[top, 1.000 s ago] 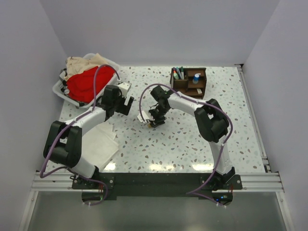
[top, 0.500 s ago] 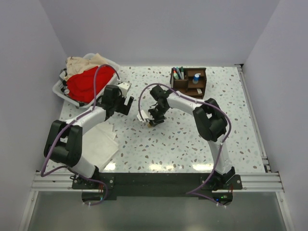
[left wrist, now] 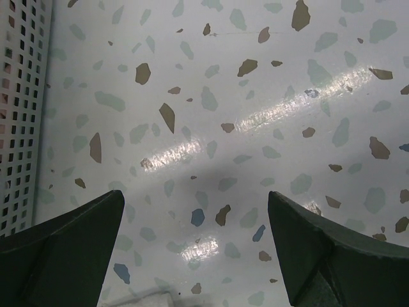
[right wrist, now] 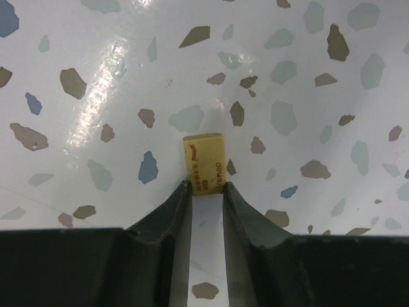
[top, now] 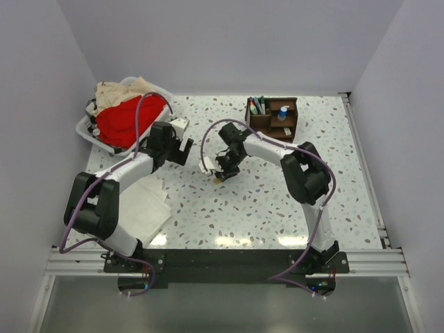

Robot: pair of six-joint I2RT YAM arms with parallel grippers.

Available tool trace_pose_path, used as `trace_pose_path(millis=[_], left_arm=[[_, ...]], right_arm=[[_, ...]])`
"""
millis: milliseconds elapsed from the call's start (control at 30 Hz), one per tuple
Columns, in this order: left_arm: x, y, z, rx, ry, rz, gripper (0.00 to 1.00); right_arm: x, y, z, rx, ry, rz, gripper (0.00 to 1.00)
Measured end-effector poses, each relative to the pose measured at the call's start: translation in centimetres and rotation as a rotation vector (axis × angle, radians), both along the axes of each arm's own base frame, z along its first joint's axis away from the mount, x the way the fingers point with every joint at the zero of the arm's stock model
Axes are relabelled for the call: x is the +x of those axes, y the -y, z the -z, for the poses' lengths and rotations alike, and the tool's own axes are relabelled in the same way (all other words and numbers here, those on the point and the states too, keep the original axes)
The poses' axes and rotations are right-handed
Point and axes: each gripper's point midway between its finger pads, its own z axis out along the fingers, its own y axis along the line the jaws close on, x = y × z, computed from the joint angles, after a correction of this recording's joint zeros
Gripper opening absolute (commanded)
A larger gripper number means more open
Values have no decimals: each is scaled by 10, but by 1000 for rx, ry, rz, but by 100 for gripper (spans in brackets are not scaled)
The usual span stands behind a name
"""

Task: Sort the stationery into containers
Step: Pick up the stationery from the center of the board, then place the stationery in the storage box.

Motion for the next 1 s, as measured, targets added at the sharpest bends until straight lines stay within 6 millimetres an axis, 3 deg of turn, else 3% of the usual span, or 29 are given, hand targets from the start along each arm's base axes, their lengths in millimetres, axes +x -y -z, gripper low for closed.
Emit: trace_pose_path(millis=[200,367,467,567,667,833,1000], left_arm=[[1,3,-1,-13,0,11,100],[0,5,1,-23,-6,13,99],[0,6,3,-31,-12,11,100],[1,7,3,-38,-14,6,100],[4,8,2,-41,-11,5,100],[10,11,3,-53,-15,-5,99],[13,12,5,-59,-22,-8,99]], right_arm=[[2,23,-13,-8,-57,177,10],[38,43,-36,58,-114,498,12],[72,75,-46,113,-127,755,10],[88,114,-53,134,-106,954,0],[88,137,-63,145,-72,1090,0],[88,148,-84,198,-18,1237,0],[100,173,-89,210,36,1410,0]])
